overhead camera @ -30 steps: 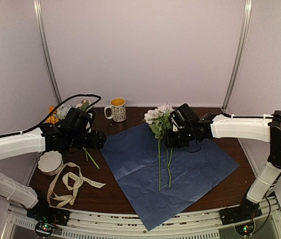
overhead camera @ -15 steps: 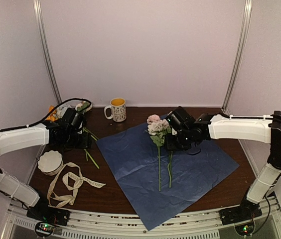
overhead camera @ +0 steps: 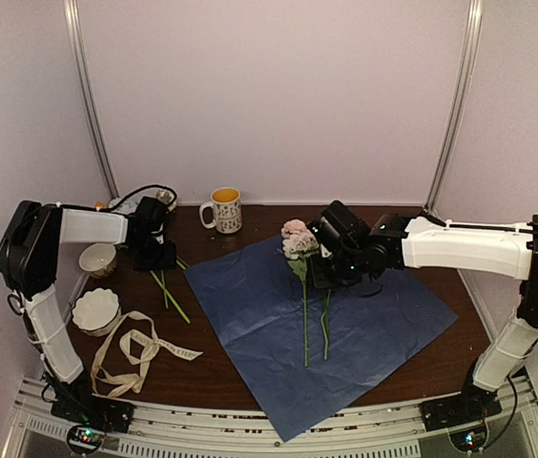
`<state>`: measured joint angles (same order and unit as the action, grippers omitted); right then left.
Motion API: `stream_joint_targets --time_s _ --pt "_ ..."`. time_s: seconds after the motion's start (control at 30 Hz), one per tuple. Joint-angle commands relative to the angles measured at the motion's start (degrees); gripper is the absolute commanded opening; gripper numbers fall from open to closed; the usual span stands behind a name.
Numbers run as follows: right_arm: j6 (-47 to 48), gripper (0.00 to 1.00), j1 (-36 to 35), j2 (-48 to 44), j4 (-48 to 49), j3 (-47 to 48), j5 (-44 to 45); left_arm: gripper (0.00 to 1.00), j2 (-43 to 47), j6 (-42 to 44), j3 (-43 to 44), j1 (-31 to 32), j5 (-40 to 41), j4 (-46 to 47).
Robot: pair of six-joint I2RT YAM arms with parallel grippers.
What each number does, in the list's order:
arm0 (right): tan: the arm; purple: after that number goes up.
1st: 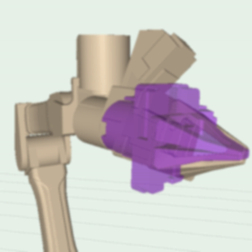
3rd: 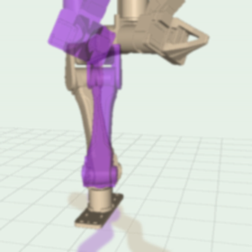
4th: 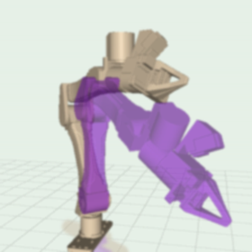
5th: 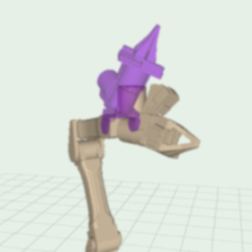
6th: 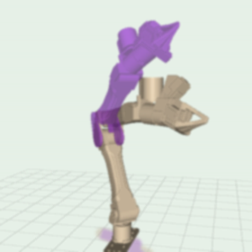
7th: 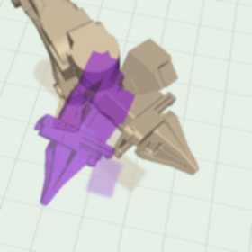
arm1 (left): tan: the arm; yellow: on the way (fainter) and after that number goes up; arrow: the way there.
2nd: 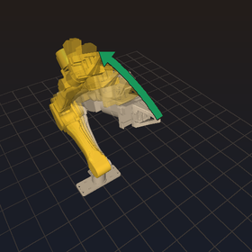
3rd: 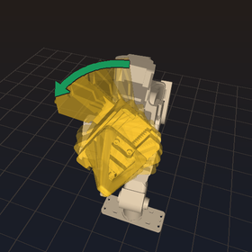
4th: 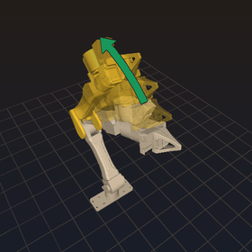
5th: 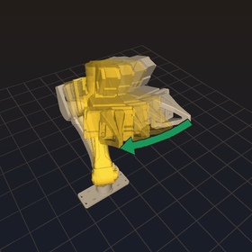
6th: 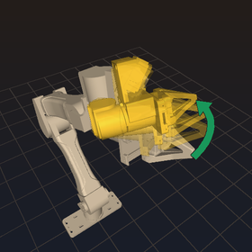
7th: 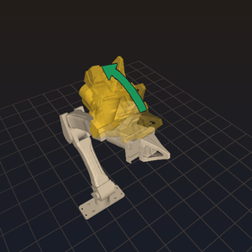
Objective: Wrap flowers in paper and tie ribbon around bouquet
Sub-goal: Pick up the fake flower from the corner of the board.
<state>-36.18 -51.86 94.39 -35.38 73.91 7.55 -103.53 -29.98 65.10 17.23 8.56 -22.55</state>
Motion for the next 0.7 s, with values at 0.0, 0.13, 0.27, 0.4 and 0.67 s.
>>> stream_joint_targets --time_s 0.0,0.13,0.27,0.4,0.67 --pt "0.5 0.47 -0.4 -0.5 -2.0 -0.4 3.5 0.55 -5.5 1.6 4.7 -0.2 -2.1 0.4" --pt "0.5 0.47 -0.5 -1.1 -2.2 -1.6 3.6 0.47 -8.5 0.3 5.7 -0.3 -1.3 -0.7" --pt "0.6 0.48 -0.6 -2.2 -2.4 -2.2 4.0 0.32 -9.0 -0.6 4.3 -0.3 -1.9 0.6" --pt "0.9 0.48 -0.6 -3.1 -2.7 -2.2 4.1 0.00 -8.7 -1.1 3.3 -0.3 -2.9 1.2" --pt "0.6 0.48 -0.9 -6.5 -2.0 -2.8 3.8 0.00 7.0 -5.2 -4.2 -0.3 -2.5 6.9"
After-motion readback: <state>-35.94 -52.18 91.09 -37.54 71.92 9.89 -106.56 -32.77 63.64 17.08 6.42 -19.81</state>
